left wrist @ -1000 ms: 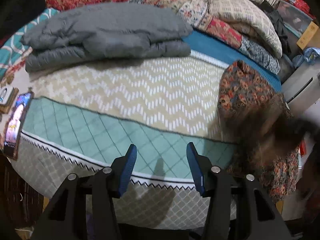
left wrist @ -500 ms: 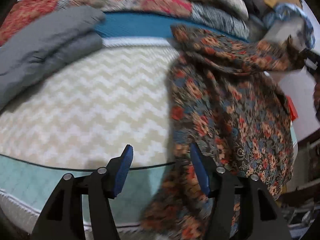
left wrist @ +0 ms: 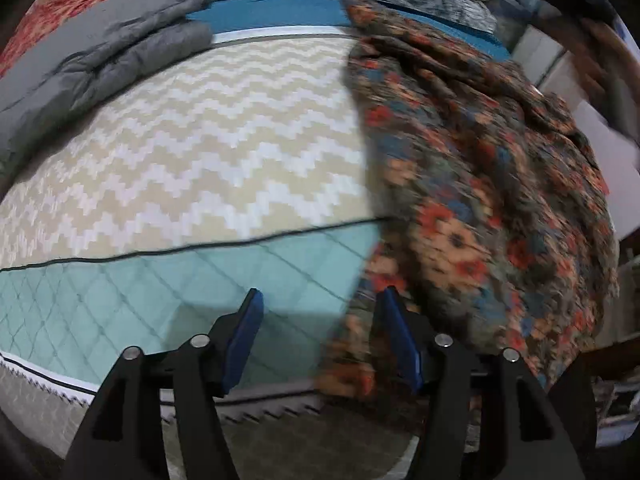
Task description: Fold large clothes
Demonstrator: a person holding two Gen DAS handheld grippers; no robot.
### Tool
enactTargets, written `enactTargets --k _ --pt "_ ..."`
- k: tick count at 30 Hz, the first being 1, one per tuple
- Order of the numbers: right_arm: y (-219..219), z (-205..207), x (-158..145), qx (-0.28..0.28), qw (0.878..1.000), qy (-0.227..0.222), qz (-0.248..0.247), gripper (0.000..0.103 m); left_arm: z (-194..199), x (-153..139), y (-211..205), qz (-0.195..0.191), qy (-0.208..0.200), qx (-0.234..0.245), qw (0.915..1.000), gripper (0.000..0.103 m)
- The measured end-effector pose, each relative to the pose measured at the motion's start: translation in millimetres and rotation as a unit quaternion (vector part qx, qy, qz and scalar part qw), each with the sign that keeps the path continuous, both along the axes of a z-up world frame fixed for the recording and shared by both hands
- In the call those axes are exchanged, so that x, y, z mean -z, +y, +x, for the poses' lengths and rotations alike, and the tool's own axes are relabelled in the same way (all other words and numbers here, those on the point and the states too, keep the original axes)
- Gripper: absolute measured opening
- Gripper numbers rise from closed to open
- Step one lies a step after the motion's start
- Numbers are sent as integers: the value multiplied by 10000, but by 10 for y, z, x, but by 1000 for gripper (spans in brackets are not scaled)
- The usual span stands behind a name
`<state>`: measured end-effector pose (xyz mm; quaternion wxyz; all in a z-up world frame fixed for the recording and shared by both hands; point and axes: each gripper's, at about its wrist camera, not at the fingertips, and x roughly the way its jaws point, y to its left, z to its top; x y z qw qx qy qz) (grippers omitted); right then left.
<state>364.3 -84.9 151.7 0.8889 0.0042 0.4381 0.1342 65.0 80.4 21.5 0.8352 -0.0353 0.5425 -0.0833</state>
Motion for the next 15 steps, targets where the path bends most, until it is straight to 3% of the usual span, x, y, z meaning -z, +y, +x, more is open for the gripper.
enactTargets --k 2,4,5,6,7,10,11,13,15 --pt "482 248 263 -239 9978 187 -585 76 -49 -28 -112 -103 -104 184 9997 0" --pt "812 461 630 -179 9866 356 -1580 73 -96 -12 -205 -46 -163 403 9990 0" --pt "808 542 743 -151 9827 495 -1778 36 -126 3 -255 169 -210 486 9985 1" --pt "808 638 848 -121 9811 745 -1780 9 -162 -2 -278 298 -281 567 9976 15" --pt "732 647 838 -21 9835 824 -1614 6 -195 -27 -284 290 -338 638 9970 18" --pt "592 716 347 -87 9994 321 -4 6 -395 -194 -146 -135 -463 651 9967 19" --pt "584 711 138 -222 9977 69 629 6 -496 -256 -107 -280 -504 620 9964 19" --pt "677 790 -18 -356 9919 -64 1221 6 -715 -318 -22 -362 -537 494 9967 19" --pt "808 908 117 -398 9855 130 1645 6 -893 -343 96 -429 -627 222 9969 19"
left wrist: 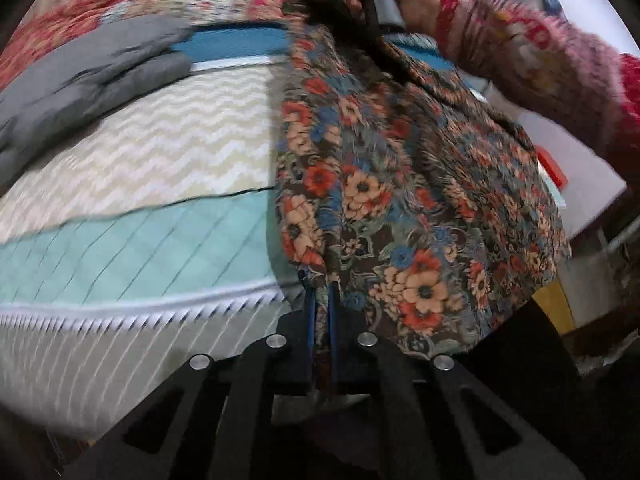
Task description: Fold large clothes
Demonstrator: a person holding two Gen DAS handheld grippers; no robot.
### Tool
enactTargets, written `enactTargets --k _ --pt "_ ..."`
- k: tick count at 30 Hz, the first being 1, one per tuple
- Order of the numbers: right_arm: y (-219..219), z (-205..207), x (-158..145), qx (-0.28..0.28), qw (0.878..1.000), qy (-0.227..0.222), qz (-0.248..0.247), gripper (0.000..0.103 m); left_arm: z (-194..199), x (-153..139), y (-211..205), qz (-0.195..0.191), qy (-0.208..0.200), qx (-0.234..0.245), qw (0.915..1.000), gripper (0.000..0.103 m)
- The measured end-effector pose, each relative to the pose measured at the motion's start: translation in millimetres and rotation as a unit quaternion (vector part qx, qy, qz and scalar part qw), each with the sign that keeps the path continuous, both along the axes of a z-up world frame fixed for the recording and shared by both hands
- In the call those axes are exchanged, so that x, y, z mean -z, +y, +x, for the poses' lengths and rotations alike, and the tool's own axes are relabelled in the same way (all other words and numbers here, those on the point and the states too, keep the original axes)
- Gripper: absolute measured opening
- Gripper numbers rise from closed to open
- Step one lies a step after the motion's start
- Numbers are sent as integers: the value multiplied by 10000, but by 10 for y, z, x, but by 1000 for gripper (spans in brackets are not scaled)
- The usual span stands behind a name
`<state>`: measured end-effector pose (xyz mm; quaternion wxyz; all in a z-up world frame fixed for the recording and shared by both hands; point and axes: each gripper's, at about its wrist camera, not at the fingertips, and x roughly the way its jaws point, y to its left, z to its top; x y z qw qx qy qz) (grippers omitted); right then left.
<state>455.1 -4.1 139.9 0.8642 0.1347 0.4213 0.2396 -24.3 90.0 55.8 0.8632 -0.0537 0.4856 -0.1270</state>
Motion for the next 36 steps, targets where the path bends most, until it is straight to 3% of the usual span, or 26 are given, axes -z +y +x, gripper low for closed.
enactTargets --k 1,3,5,6,7,10,12,15,17,21,23,24,26,27,28,31,33,34,36 --pt "57 33 97 7 9999 100 -9 6 -16 4 90 -32 13 -127 9999 19" --pt "357 59 537 5 9949 524 -862 11 -46 49 197 -126 174 -361 9991 19" --pt "550 19 866 -251 9807 902 -1717 34 -24 151 239 -213 496 -580 9969 18" --pt "590 -49 893 -313 9785 848 -1856 35 -6 212 287 -279 640 -660 9954 18" --pt "592 -177 825 -343 9802 629 -1848 38 -4 240 335 -369 733 -711 9941 18" --pt "319 -526 553 -404 9899 212 -1342 63 -57 165 412 -388 664 -722 9944 15" --pt "-94 -873 318 -411 9950 -89 -902 64 -91 62 512 -420 538 -783 9946 15" --pt "-779 -1203 155 -90 9943 -380 -993 64 -74 -140 733 -413 274 -975 9940 15" --pt "-1462 -1354 95 606 9904 -496 -1136 64 55 -277 885 -335 61 -1080 9936 15" --pt "-2568 -1409 211 2015 9746 -51 -974 64 567 -596 859 -148 -442 -990 9940 15" --pt "-2887 -1313 346 2346 9691 198 -731 64 937 -752 667 96 -854 -804 9931 15" --pt "-2967 -1230 441 2338 9698 417 -555 62 1187 -804 546 212 -1006 -703 9922 15" --pt "-2970 -1078 607 2082 9750 763 -157 19 1707 -834 289 157 -1044 -503 9931 15" --pt "-2944 -1027 640 1992 9762 845 -114 7 1952 -829 174 124 -1016 -452 9937 15" --pt "-2881 -993 661 1910 9777 859 -149 3 2198 -825 71 124 -988 -412 9942 15" --pt "-2672 -1067 496 1691 9852 241 -145 3 2933 -694 -331 236 -848 -398 9953 15" --pt "-2704 -1085 487 1805 9833 144 -175 3 3309 -527 -613 605 -816 -430 9939 15" --pt "-2783 -1081 534 1917 9809 215 -261 3 3449 -408 -719 826 -736 -497 9926 15" --pt "-2972 -977 943 2289 9652 979 -802 3 3714 -89 -808 1158 -309 -616 9909 15"
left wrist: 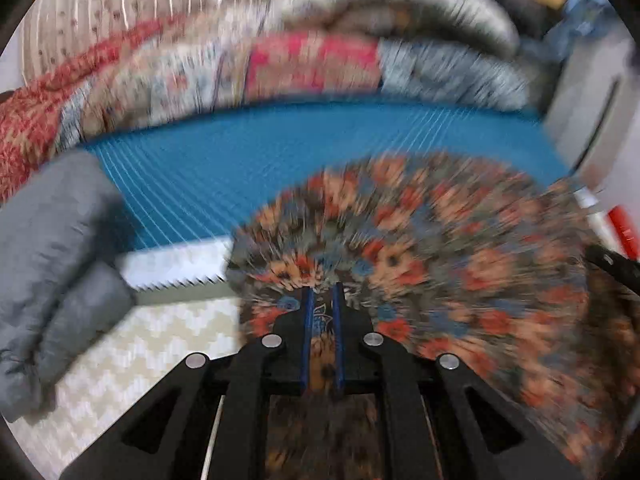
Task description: Fold large clothes
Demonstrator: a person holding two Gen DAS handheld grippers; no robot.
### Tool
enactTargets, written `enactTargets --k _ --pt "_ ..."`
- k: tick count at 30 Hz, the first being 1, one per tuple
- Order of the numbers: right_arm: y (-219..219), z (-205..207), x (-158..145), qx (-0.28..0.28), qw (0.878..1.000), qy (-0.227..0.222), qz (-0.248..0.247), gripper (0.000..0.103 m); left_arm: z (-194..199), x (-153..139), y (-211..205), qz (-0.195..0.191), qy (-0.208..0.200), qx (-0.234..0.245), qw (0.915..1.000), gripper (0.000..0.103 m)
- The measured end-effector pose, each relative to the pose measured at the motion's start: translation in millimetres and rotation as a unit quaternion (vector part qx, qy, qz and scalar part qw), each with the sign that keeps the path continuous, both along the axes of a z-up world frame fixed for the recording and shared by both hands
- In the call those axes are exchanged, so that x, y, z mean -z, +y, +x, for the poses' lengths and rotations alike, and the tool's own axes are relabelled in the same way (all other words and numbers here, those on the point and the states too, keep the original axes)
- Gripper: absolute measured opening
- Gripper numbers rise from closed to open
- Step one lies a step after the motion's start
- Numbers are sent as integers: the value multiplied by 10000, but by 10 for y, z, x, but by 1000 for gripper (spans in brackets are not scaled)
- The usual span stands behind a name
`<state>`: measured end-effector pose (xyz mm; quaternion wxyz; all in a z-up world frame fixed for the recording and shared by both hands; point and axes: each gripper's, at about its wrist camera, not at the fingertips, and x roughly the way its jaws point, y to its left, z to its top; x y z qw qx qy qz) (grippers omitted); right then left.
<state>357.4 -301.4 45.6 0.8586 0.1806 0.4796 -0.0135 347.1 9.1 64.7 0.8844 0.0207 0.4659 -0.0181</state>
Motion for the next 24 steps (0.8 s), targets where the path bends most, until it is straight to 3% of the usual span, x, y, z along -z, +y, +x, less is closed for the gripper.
enactTargets --k 1,2,3,5,7,8,13,16,18,19,20,21,23,24 --pt "-61 30 153 47 9995 324 -24 3 84 163 -31 260 212 -91 9994 15" --pt "-195 -38 176 39 9987 84 494 3 156 340 -67 522 424 -126 9977 15" --pt "-313 -120 105 163 9964 24 836 4 129 354 -105 668 261 -114 9974 15" --pt "-564 -386 -113 270 9844 -322 1711 18 34 279 -183 853 151 12 9962 15" --pt "-815 -796 -309 478 9704 -892 2191 68 -103 161 -212 697 200 176 9972 15" --pt "-950 -1057 -367 742 9631 -1121 2330 71 -196 94 -196 599 109 181 9980 15" --pt "-1326 -1764 -69 1649 9170 -1066 3472 71 -768 -143 -100 -15 -127 227 9997 15" --pt "-1553 -1802 279 2388 8730 -1079 4114 71 -952 -58 -190 -125 53 228 9996 15" --pt "-1755 -1834 489 3137 8290 -1222 4466 53 -999 67 -231 -214 262 206 9992 15" --pt "-1849 -1848 491 3411 8251 -1245 4329 26 -1031 124 -262 -211 332 204 9990 15" --pt "-1973 -1850 426 3486 8333 -1201 4120 5 -1066 222 -292 -132 418 210 9988 15" --pt "-2031 -1829 317 3496 8428 -1278 3887 5 -1089 311 -312 -40 504 203 9985 15" --pt "-2099 -1806 -120 3383 8746 -1718 3017 5 -1154 421 -313 75 415 224 9989 15" --pt "-2075 -1811 -442 3230 8940 -2050 2332 5 -1178 426 -324 112 344 248 9990 15"
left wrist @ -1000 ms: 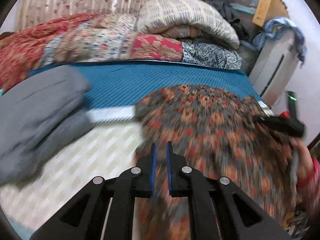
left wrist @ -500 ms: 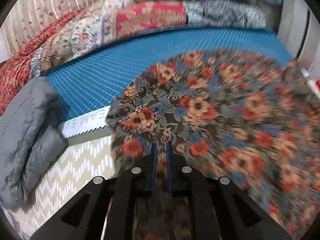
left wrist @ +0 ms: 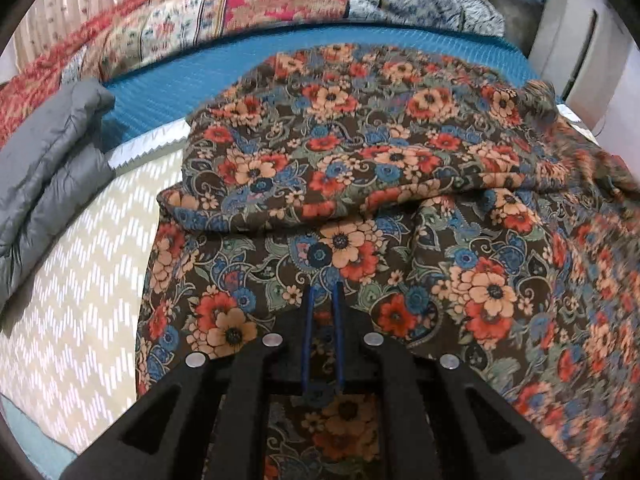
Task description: Fold large clothes
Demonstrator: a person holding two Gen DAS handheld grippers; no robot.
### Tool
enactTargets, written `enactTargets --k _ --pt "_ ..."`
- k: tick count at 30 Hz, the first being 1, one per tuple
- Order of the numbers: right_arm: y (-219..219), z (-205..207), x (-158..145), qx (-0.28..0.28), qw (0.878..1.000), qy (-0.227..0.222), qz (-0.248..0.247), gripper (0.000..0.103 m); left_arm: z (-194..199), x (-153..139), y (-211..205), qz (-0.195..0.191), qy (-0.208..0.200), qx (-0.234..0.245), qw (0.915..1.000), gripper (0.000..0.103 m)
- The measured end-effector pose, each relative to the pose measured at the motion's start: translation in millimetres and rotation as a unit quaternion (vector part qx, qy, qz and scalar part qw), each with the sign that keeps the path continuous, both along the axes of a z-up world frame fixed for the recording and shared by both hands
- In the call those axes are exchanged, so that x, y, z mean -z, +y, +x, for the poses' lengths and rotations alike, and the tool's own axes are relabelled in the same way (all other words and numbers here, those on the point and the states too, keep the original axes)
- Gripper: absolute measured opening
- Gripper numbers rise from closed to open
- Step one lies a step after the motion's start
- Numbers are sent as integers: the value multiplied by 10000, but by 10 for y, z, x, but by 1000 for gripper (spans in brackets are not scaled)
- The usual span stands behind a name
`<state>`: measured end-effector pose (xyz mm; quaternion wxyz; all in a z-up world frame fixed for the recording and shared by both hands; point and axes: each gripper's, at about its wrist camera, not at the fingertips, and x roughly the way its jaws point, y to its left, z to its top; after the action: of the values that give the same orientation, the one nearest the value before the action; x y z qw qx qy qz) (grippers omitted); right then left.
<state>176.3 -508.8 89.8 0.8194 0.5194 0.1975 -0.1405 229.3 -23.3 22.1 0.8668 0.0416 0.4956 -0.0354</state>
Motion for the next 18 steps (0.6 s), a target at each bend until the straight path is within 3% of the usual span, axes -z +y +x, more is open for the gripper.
enactTargets --k 1,2,3,6,7,9,10,11,13,14,18 --pt "57 2 -242 26 9974 31 -726 4 -16 7 -15 60 -41 34 10000 15" --pt "169 7 -565 18 9853 56 -1707 4 -21 14 -34 133 -54 58 9999 15" --pt "225 34 -710 -93 9781 31 -2078 5 -23 22 -50 179 -54 67 9998 15" --pt "124 127 -638 -140 9722 381 -2308 5 -8 44 -77 206 -88 52 9997 15" --pt "42 153 -503 -123 9738 572 -2200 5 2 45 -62 197 -90 42 9998 15" --pt "-172 138 -56 -91 9880 889 -1256 10 7 24 -63 194 -68 19 9998 15" --pt "-245 44 134 -66 9931 828 -833 13 -14 11 -65 179 -24 28 9998 14" --pt "-306 -70 337 -21 9972 701 -261 23 -36 -22 -72 88 70 73 9999 14" --pt "-336 -275 543 -15 9985 419 343 36 -115 -102 -86 -202 211 231 9993 14" --pt "-310 -373 579 -53 9985 312 445 41 -211 -156 -104 -338 216 376 9985 14" --pt "-220 -732 546 -212 9989 417 96 48 -723 -316 -243 -389 -1 1068 9935 14"
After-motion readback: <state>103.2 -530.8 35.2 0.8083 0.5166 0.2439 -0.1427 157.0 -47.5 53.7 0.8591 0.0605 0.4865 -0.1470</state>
